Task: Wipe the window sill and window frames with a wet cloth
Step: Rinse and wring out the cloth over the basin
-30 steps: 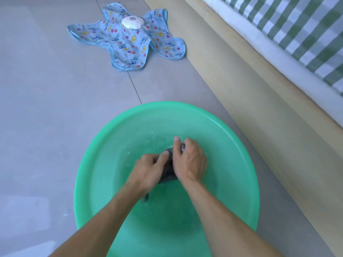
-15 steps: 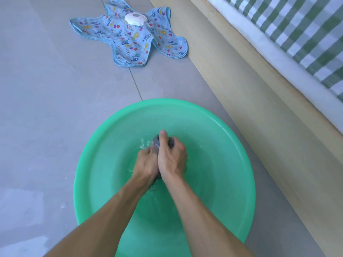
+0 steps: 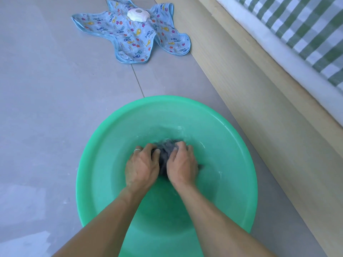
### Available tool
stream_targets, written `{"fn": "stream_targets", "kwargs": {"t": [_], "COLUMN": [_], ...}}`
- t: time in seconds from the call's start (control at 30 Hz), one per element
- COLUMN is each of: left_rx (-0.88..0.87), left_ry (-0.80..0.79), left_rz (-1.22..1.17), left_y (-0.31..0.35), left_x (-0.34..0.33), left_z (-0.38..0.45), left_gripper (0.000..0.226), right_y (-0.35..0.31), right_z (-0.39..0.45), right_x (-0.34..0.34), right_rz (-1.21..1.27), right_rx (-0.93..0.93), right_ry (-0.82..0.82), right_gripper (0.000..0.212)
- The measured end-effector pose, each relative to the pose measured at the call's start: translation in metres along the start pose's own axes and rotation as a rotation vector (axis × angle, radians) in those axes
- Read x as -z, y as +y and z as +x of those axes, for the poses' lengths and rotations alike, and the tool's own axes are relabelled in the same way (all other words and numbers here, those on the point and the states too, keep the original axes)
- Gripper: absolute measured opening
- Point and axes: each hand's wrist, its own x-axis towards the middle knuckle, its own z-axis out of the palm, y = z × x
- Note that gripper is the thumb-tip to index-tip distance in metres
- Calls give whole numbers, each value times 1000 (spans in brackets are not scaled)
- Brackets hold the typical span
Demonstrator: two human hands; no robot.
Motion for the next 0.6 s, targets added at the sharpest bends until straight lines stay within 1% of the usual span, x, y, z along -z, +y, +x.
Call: {"fn": "stream_targets", "kwargs": {"t": [0.03,0.07,0.1,0.13,0.17,0.23,0.3,0.33,0.4,0.43,0.47,0.5,0.57,0.6], "left_rx": [47,132,222,303,346,358,317,284,182,143,120,103,71,46], "left_ry": [-10,-46,-88,-144,-222,-356,-417,-393,-226,-138,-84,-65,-100,-110], "left_rz": [-127,-291,-453,-573,-632,-637,-605,-567,-402,-281,-162,-51,116,172], "left_y": [2,5,8,12,17,24,23,18,5,-1,-6,-9,-14,-14], "left_x": [-1,0,3,6,9,18,24,25,25,25,25,24,23,23], "left_z": [6,10,13,15,14,6,0,0,3,3,3,2,1,0], "left_gripper": [26,29,33,34,34,38,43,41,36,34,27,21,33,39], "right_y": [-12,-23,-34,-45,-51,-53,-44,-36,-21,-15,-11,-10,-6,-3], "right_z": [2,2,-2,-5,-9,-7,6,13,22,24,26,26,26,24], "right_x": [-2,-3,-3,-2,-1,3,9,12,17,20,24,30,39,41], "right_rz": [174,342,408,386,313,104,-78,-184,-467,-620,-736,-807,-952,-1029], "right_rx": [-65,-135,-145,-104,-35,59,119,178,412,521,607,681,774,825], "right_ry": [-30,-73,-87,-84,-51,39,131,169,213,198,116,-31,-332,-375], "right_gripper": [19,19,22,27,31,35,39,39,34,33,37,45,58,59]}}
